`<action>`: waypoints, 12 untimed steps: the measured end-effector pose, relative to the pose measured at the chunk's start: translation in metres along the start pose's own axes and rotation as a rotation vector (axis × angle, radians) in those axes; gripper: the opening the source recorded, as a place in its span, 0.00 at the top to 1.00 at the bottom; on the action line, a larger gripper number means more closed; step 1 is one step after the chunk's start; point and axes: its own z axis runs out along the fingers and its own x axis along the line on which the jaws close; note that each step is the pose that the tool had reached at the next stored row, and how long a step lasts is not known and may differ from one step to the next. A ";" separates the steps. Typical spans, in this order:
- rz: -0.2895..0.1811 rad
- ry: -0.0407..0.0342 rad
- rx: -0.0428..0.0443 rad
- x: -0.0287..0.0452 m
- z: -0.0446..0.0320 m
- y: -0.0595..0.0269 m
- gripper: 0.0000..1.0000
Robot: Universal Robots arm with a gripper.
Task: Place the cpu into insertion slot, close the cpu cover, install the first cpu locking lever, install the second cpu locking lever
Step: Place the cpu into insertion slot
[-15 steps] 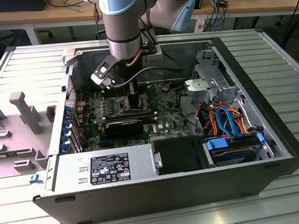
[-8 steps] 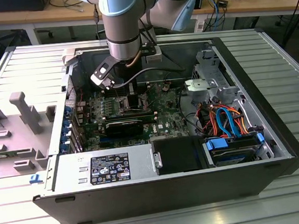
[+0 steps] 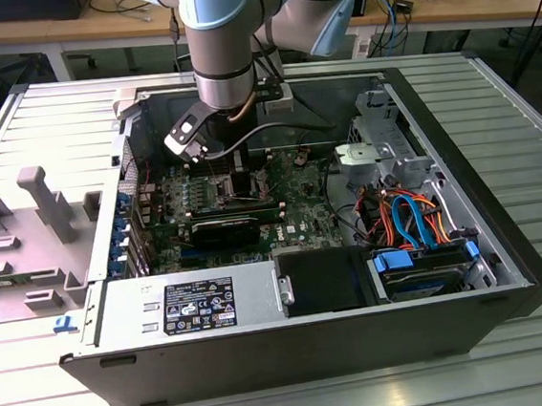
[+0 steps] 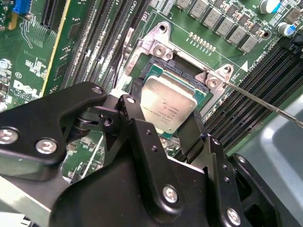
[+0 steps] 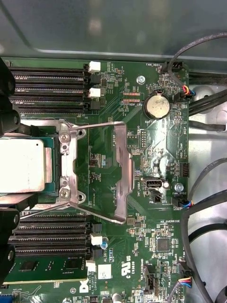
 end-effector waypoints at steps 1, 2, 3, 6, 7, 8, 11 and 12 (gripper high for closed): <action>0.000 0.0009 -0.0005 0.0002 0.0003 0.0001 0.44; 0.000 0.0005 -0.0002 0.0002 0.0002 0.0001 0.44; 0.000 0.0002 0.0000 0.0001 0.0001 0.0000 0.38; 0.000 -0.0001 0.0002 0.0000 -0.0001 0.0000 0.38; 0.000 0.0000 0.0001 0.0001 0.0000 0.0000 0.38; 0.000 -0.0001 0.0002 0.0001 -0.0001 0.0000 0.38; 0.000 -0.0001 0.0002 -0.0001 -0.0062 0.0003 0.38; 0.000 0.0001 0.0000 -0.0001 -0.0061 0.0003 0.38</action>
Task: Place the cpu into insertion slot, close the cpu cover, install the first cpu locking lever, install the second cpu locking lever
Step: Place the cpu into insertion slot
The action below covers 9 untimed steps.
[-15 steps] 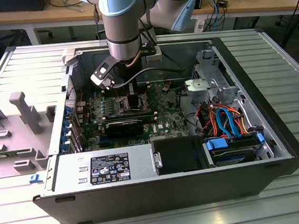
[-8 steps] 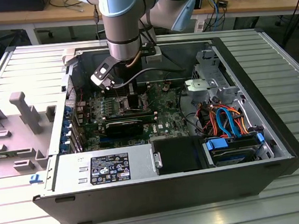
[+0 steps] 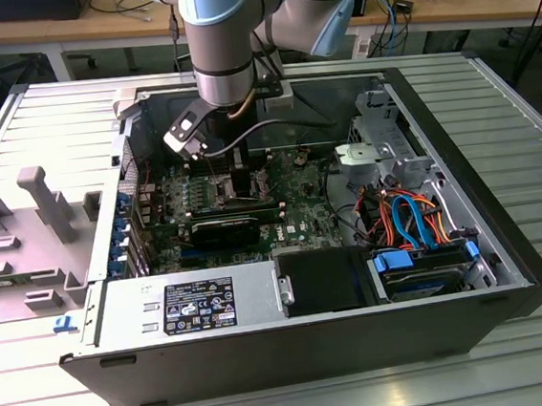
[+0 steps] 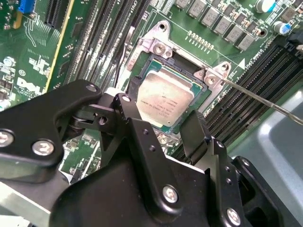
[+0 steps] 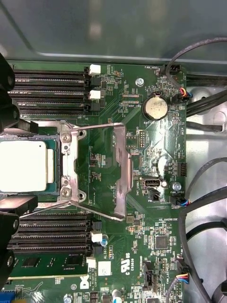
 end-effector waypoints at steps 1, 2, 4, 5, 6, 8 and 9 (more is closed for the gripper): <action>0.000 0.0000 0.0000 0.0000 0.0000 0.0000 0.38; 0.000 0.0000 0.0000 0.0000 0.0000 0.0000 0.38; 0.000 -0.0002 0.0001 0.0000 -0.0001 0.0000 0.38; 0.000 -0.0003 0.0002 0.0001 0.0001 0.0000 0.38; 0.000 -0.0003 0.0002 0.0003 0.0003 0.0000 0.38; 0.000 0.0000 0.0001 0.0008 0.0010 -0.0001 0.38; 0.000 0.0001 0.0000 0.0012 0.0012 -0.0001 0.38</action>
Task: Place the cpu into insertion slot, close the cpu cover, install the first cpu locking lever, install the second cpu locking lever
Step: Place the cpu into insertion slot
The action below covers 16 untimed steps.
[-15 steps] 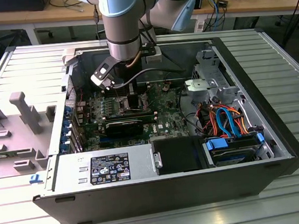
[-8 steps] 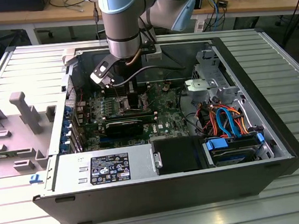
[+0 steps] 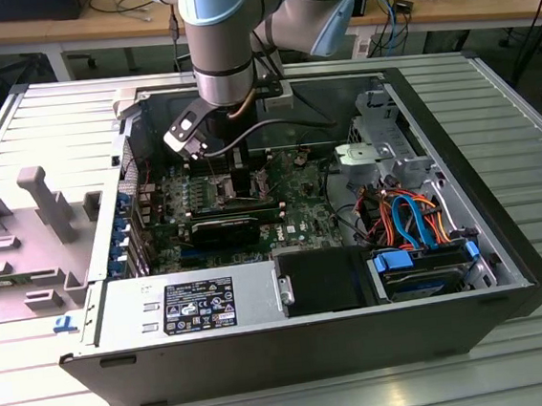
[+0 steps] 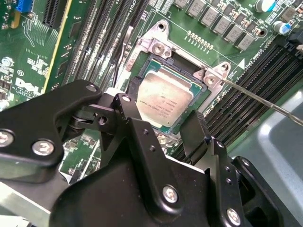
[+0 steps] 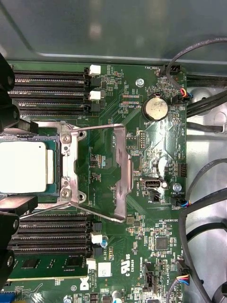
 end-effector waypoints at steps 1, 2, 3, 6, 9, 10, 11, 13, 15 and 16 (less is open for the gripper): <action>0.000 0.0000 0.0000 0.0002 0.0001 0.0000 0.38; 0.000 0.0000 0.0000 0.0004 0.0002 0.0000 0.38; 0.000 -0.0002 0.0002 0.0004 0.0003 0.0000 0.38; 0.000 -0.0001 0.0001 0.0008 0.0008 0.0000 0.38; 0.000 -0.0001 0.0002 0.0009 0.0011 -0.0001 0.38; 0.000 -0.0001 0.0002 0.0010 0.0011 -0.0001 0.38; 0.000 -0.0001 0.0002 0.0011 0.0012 -0.0001 0.38; 0.000 0.0002 -0.0001 0.0016 0.0015 -0.0002 0.38; 0.000 -0.0002 0.0002 0.0029 0.0013 -0.0001 0.38; 0.000 -0.0001 0.0001 0.0029 0.0013 -0.0001 0.38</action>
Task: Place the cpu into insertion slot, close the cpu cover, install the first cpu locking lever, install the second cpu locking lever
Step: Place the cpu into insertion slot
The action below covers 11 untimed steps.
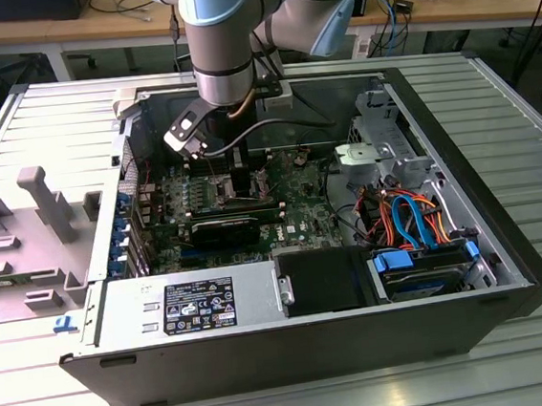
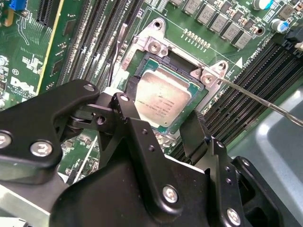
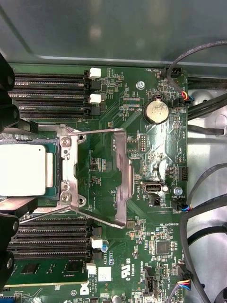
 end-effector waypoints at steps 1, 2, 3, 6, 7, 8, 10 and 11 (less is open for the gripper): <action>0.000 0.0001 0.0000 0.0000 0.0000 0.0000 0.38; 0.000 0.0003 -0.0001 -0.0001 0.0001 0.0000 0.38; 0.000 0.0006 -0.0001 -0.0008 0.0002 0.0000 0.38; 0.000 0.0002 -0.0001 -0.0043 0.0002 0.0000 0.38; 0.000 0.0001 0.0000 -0.0048 0.0002 -0.0001 0.38; 0.000 0.0001 0.0000 -0.0049 0.0002 -0.0001 0.38; 0.000 -0.0001 0.0001 -0.0051 -0.0005 -0.0001 0.38; 0.000 0.0001 0.0000 -0.0051 -0.0014 0.0000 0.38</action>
